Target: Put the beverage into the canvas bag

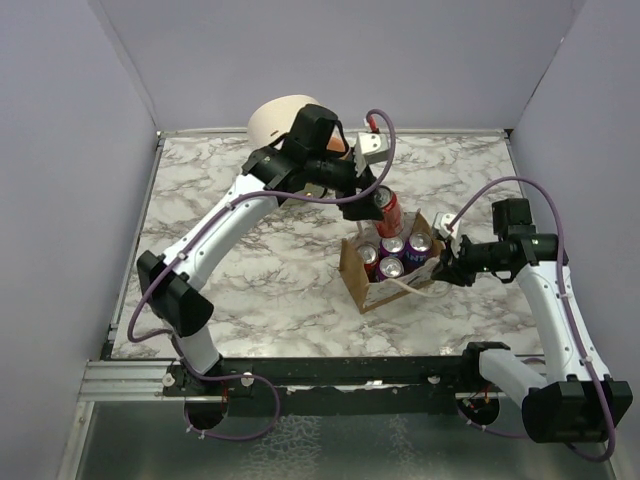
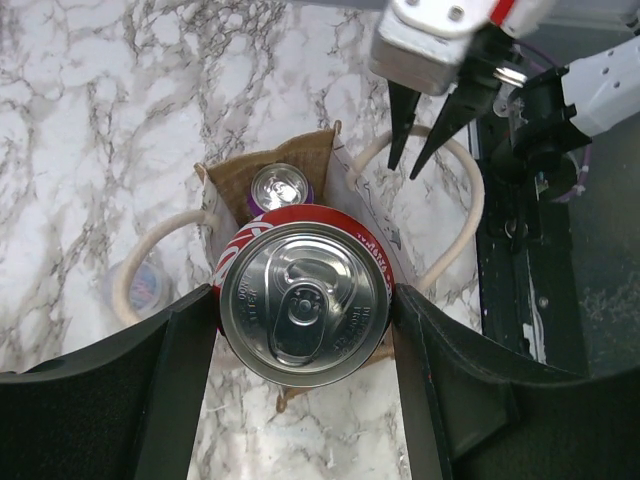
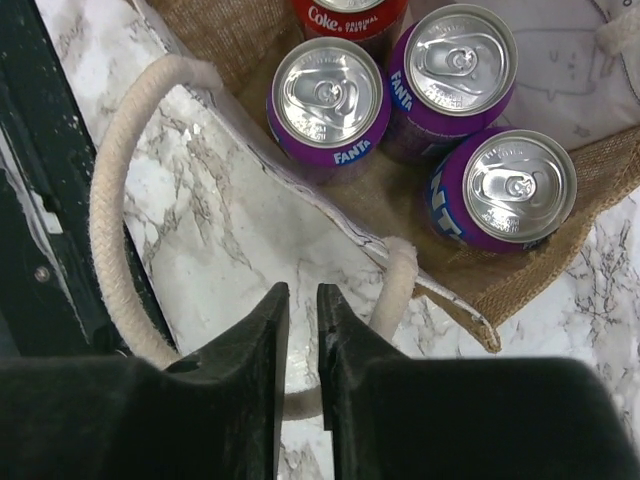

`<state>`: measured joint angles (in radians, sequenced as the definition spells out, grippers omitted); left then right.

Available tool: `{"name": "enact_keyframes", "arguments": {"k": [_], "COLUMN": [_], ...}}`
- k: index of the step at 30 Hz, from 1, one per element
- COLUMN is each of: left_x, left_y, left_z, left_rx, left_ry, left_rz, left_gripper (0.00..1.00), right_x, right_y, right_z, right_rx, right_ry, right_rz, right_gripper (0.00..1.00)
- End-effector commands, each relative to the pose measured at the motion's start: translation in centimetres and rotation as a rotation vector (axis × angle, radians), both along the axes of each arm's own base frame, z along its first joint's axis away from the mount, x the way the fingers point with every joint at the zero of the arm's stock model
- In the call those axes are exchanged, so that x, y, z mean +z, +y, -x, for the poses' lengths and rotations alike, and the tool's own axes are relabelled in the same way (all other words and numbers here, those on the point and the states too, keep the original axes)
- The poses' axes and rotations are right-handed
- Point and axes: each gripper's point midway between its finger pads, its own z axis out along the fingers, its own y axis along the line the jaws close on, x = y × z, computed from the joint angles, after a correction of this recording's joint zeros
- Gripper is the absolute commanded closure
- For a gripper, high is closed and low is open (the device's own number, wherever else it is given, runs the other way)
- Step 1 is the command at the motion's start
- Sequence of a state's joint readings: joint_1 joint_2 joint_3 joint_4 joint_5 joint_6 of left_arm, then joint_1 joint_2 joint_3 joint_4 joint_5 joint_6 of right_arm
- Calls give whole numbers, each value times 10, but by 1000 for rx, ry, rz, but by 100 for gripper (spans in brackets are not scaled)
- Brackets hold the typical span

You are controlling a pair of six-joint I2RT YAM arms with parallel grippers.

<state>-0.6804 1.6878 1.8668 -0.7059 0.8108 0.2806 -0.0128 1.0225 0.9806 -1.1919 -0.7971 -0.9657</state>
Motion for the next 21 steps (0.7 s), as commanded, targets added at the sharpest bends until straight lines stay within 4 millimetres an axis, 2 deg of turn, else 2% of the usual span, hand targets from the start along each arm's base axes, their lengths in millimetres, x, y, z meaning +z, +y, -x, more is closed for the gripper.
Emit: {"name": "enact_keyframes", "arguments": {"k": [1,6,11,21], "left_x": [23,2,-15,-36], "left_y": [-38,-66,-86,-108], "left_z": [-2,2,4,12], "left_rx": [-51,-80,-93,-135], "left_ry": [17,65,111,138], "left_rz": [128,117,115,101], "left_gripper": [100,100,100,100], "right_x": [-1,-11,-17,-23], "right_y": [-8,-15,-21,-29], "right_z": [3,7,12,24], "right_rx": [0,-12,-29,-46], "right_ry": [-53,-40,-49,-54], "right_rz": [57,100,136,181], "right_gripper": [86,89,92,96]}}
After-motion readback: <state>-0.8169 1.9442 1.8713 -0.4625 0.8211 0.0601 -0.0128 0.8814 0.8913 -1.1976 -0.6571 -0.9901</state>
